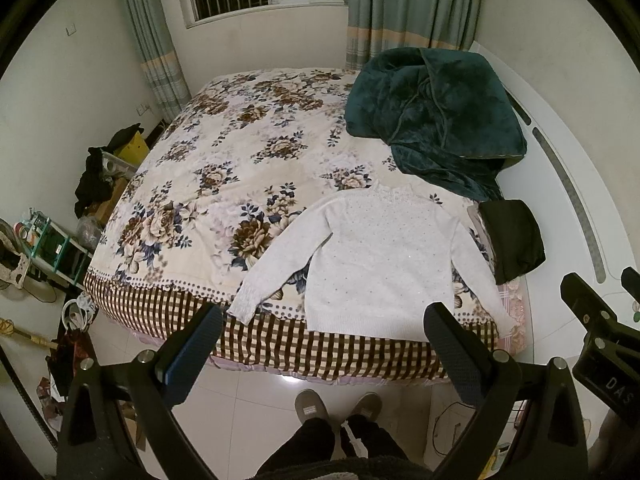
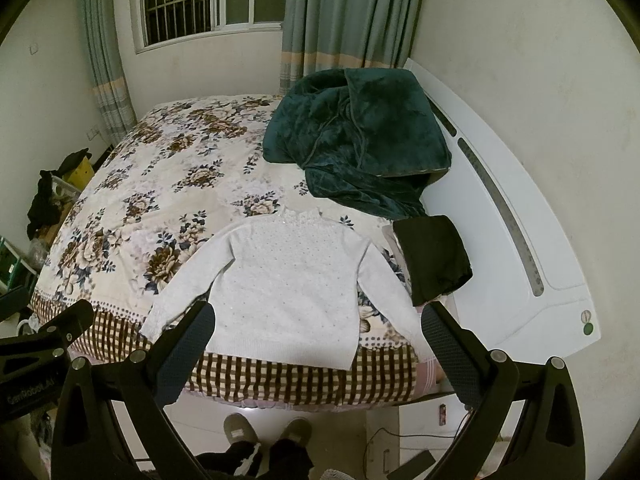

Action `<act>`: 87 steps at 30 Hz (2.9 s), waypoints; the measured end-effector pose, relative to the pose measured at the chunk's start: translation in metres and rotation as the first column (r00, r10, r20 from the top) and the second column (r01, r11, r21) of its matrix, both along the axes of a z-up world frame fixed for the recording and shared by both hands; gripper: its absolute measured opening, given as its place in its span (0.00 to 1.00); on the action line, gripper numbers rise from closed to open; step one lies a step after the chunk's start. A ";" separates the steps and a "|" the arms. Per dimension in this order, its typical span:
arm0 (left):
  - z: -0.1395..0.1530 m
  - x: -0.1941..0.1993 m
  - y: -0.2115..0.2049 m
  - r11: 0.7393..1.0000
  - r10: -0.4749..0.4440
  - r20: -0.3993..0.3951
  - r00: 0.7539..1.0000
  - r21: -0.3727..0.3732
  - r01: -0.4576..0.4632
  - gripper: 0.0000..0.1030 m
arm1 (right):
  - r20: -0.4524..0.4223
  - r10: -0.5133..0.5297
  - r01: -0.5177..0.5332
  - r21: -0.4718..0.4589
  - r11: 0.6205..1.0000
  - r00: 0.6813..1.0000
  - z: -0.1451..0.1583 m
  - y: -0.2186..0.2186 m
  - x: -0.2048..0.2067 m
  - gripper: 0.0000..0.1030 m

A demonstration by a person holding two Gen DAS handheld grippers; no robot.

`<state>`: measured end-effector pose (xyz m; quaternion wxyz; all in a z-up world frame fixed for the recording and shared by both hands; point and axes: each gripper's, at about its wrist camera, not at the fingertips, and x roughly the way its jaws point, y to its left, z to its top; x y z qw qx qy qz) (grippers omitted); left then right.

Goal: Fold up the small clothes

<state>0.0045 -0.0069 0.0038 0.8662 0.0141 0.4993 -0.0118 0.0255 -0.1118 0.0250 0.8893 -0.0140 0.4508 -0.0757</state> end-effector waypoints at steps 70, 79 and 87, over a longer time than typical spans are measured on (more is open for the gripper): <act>-0.170 0.117 -0.051 0.990 -0.095 -0.024 0.995 0.099 0.097 1.00 | -0.272 -0.558 0.598 0.088 0.797 0.784 -0.247 -0.198 0.004 0.96; -0.353 0.181 -0.130 0.965 -0.040 -0.213 0.976 0.245 0.093 1.00 | -0.520 -0.731 0.896 0.218 0.387 0.442 -0.490 -0.385 -0.043 0.78; -0.484 0.224 -0.195 0.947 -0.033 -0.373 0.927 0.285 0.149 1.00 | -0.614 -0.761 0.934 0.356 -0.030 0.210 -0.625 -0.461 -0.037 0.78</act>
